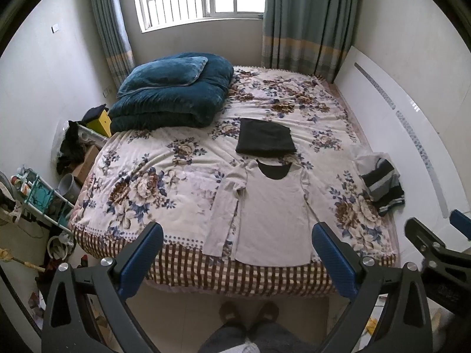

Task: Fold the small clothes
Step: 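Lower the right tool to the grey shirt's sleeve and grasp its cuff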

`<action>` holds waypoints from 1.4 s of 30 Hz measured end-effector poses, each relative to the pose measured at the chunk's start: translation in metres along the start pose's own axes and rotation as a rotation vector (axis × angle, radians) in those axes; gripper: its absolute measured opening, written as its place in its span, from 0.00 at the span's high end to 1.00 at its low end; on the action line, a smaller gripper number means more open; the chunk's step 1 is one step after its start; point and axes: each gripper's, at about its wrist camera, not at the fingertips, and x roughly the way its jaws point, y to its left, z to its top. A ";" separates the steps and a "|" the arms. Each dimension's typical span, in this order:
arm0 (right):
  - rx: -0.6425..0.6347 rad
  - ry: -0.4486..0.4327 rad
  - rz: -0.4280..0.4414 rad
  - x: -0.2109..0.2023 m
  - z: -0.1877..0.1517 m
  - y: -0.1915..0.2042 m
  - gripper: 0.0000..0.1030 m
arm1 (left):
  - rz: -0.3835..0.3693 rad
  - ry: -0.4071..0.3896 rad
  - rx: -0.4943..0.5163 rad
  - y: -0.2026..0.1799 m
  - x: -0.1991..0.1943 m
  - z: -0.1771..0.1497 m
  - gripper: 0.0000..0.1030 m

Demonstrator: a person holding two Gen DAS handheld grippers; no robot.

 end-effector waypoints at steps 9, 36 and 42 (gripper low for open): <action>0.171 0.093 -0.051 0.094 0.005 -0.015 0.00 | 0.074 -0.009 0.029 0.015 0.118 0.006 0.00; 1.097 0.696 -0.124 0.609 -0.250 -0.308 0.05 | 0.172 0.525 0.079 -0.093 0.569 -0.084 0.00; 1.336 0.773 0.013 0.644 -0.302 -0.301 0.26 | 0.134 0.542 0.152 -0.108 0.603 -0.102 0.00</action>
